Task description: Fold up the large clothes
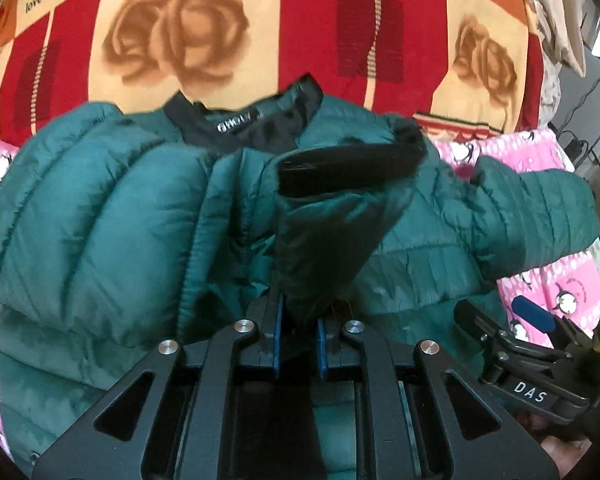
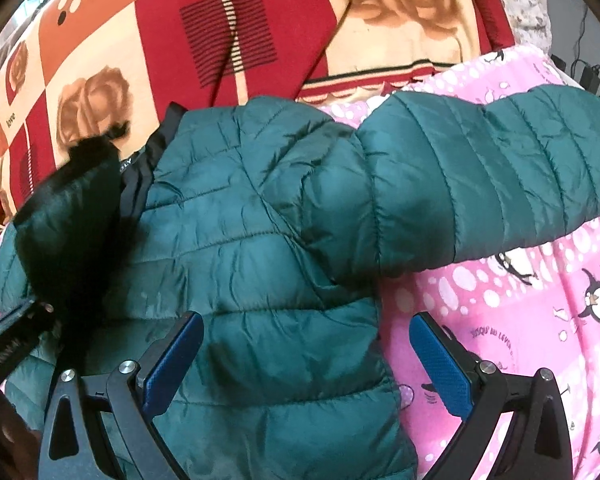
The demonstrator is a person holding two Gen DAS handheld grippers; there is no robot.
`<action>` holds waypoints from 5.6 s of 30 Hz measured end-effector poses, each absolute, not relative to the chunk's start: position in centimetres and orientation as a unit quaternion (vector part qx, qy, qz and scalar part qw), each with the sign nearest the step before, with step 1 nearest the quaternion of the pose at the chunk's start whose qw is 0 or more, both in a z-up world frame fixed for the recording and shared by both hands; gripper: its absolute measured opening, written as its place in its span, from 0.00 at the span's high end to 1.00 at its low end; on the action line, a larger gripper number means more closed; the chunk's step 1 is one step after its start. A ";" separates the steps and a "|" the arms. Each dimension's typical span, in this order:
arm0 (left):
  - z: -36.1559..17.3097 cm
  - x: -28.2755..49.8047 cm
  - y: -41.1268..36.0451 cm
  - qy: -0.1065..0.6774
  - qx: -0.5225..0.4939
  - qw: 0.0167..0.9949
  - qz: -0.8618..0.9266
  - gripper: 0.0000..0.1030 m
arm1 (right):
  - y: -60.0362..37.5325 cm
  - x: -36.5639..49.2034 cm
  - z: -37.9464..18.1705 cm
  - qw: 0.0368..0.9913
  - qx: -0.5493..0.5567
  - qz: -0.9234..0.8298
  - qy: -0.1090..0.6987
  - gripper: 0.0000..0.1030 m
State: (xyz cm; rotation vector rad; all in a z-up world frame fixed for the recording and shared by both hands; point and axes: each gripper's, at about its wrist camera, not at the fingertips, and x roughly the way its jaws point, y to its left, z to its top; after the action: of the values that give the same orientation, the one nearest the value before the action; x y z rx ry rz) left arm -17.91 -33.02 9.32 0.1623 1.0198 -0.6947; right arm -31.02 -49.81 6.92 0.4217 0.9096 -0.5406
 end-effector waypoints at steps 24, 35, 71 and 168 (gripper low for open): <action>14.4 -12.1 -15.2 0.422 0.017 0.879 -0.220 0.33 | -45.4 -26.0 7.0 0.853 0.245 -0.184 0.422 0.01; 13.4 -9.2 -10.3 0.436 -0.040 0.883 -0.168 0.33 | -45.2 -24.4 9.4 0.901 0.175 -0.172 0.356 0.79; 7.5 -5.7 -21.4 0.440 0.038 0.880 -0.175 0.18 | -45.9 -14.0 6.1 0.891 0.131 -0.127 0.415 0.36; 17.2 -26.7 -30.2 0.346 0.078 0.888 -0.294 0.11 | -50.9 -38.5 13.7 0.885 0.153 -0.249 0.362 0.25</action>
State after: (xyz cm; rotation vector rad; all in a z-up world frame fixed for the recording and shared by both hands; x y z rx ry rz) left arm -26.69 -30.18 17.19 0.1626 0.7190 -0.6102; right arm -38.47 -50.89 13.70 0.3186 0.7534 -0.5188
